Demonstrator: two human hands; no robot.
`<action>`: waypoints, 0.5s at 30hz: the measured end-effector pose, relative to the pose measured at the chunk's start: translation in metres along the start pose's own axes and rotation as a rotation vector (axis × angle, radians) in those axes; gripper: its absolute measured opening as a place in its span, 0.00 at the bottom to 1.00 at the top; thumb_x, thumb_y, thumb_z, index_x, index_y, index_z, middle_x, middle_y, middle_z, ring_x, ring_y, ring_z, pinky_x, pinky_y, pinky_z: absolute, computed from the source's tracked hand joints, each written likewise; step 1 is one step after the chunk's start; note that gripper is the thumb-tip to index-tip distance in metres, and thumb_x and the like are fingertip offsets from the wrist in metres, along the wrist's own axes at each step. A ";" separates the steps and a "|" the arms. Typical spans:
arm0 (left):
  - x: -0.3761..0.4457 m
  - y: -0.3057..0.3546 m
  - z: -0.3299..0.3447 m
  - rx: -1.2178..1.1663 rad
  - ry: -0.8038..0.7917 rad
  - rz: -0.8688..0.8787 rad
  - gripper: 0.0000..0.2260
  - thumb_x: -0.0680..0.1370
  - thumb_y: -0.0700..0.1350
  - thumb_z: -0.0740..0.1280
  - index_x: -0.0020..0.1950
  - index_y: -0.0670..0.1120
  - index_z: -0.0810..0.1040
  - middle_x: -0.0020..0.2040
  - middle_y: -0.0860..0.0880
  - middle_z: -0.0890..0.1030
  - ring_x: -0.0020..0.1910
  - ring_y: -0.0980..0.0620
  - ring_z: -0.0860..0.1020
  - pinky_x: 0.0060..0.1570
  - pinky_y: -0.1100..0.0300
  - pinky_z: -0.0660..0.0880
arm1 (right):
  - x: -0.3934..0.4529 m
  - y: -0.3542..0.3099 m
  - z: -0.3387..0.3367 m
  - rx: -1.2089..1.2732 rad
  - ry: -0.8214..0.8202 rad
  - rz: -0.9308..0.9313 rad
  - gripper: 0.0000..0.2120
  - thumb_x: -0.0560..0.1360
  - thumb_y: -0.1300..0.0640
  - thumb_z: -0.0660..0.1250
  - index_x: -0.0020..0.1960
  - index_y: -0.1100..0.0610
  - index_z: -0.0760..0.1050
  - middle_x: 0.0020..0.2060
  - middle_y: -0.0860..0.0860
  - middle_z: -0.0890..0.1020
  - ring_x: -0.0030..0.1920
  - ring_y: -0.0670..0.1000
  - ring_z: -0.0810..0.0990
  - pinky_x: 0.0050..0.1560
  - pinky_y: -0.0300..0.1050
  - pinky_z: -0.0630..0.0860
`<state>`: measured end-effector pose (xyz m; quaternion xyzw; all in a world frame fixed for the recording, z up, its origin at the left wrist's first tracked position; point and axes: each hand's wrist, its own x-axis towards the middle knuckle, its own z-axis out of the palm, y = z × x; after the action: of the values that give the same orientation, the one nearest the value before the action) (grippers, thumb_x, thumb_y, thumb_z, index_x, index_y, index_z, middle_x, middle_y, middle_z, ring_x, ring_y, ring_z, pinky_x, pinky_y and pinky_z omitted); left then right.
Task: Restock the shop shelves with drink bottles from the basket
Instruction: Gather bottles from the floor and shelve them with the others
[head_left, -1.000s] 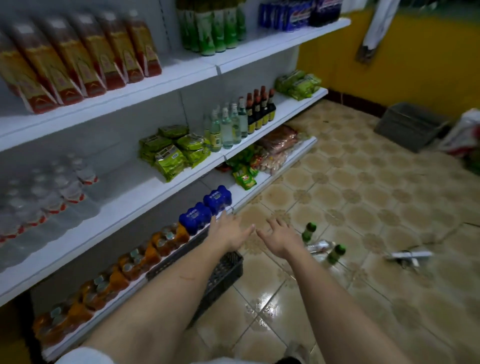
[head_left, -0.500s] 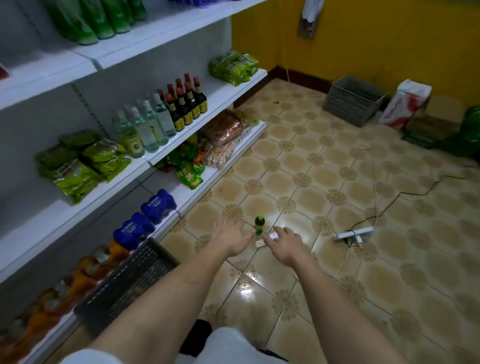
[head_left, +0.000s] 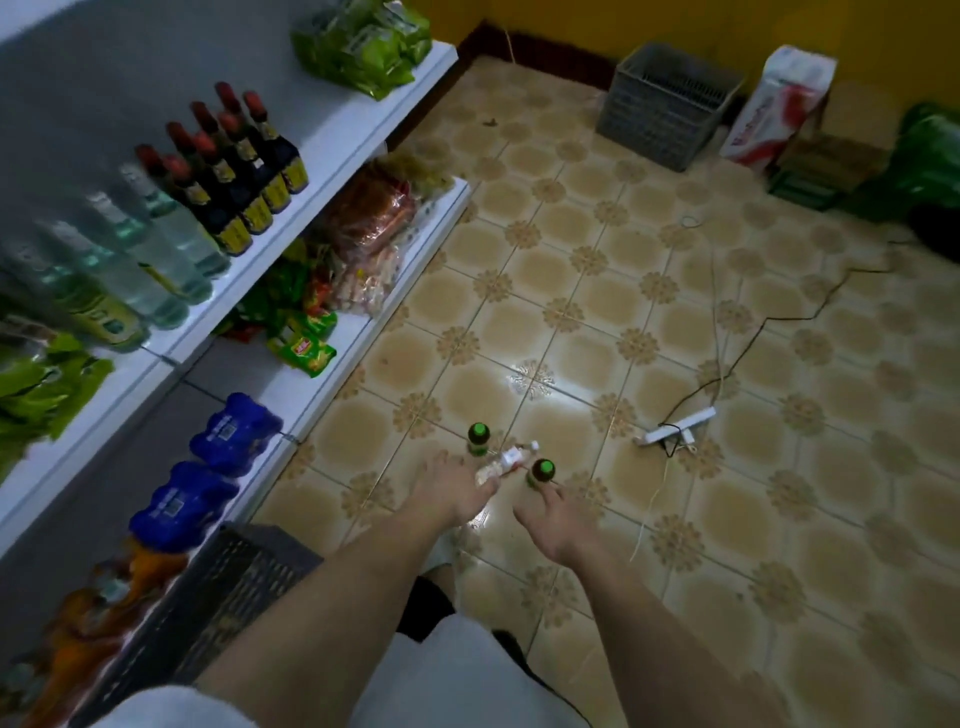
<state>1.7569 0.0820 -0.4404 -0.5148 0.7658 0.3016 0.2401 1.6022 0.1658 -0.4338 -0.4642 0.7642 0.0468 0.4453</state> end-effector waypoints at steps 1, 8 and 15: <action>0.011 0.000 -0.001 -0.008 -0.025 0.006 0.29 0.82 0.64 0.49 0.78 0.48 0.62 0.76 0.44 0.68 0.75 0.44 0.62 0.71 0.45 0.59 | 0.008 -0.001 -0.004 0.040 -0.010 0.025 0.34 0.80 0.38 0.57 0.80 0.51 0.55 0.79 0.54 0.59 0.77 0.59 0.59 0.74 0.53 0.59; 0.107 -0.008 -0.008 -0.100 -0.143 -0.008 0.27 0.82 0.64 0.52 0.71 0.47 0.71 0.68 0.42 0.75 0.65 0.41 0.73 0.63 0.46 0.71 | 0.119 0.001 -0.001 0.419 -0.026 0.107 0.37 0.72 0.33 0.61 0.73 0.55 0.67 0.69 0.57 0.74 0.67 0.58 0.74 0.65 0.55 0.72; 0.253 -0.002 0.072 -0.341 -0.141 -0.116 0.26 0.81 0.56 0.63 0.77 0.50 0.65 0.72 0.45 0.72 0.68 0.43 0.72 0.64 0.50 0.72 | 0.256 0.037 0.012 0.589 -0.117 0.222 0.19 0.83 0.53 0.59 0.71 0.61 0.66 0.61 0.55 0.74 0.58 0.53 0.73 0.53 0.39 0.65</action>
<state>1.6727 -0.0303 -0.6627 -0.5688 0.6540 0.4479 0.2194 1.5382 0.0212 -0.6388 -0.2259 0.7639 -0.1014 0.5960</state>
